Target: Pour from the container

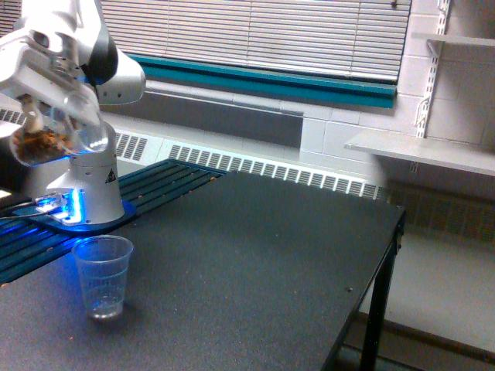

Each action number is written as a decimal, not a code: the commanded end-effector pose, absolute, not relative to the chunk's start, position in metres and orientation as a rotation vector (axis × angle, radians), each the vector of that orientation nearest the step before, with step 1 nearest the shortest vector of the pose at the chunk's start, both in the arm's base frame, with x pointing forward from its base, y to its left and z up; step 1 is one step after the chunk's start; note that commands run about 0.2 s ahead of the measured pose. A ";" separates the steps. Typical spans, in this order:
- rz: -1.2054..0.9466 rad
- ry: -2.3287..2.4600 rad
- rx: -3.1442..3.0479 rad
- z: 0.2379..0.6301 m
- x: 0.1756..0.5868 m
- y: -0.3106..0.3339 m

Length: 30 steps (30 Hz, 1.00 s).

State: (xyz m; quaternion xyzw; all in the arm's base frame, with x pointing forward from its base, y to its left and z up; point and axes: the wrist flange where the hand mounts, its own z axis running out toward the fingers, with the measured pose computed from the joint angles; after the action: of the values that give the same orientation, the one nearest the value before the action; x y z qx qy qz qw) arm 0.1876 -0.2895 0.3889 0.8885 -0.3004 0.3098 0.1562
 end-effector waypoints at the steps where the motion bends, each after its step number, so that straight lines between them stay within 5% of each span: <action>1: 0.824 -0.852 2.548 0.375 0.172 -0.288; 30: 0.715 -0.699 2.585 0.344 0.188 -0.280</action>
State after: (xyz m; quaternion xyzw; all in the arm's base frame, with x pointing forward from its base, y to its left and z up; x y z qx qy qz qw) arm 0.1909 -0.2838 0.3536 0.9210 -0.2245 0.2538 0.1920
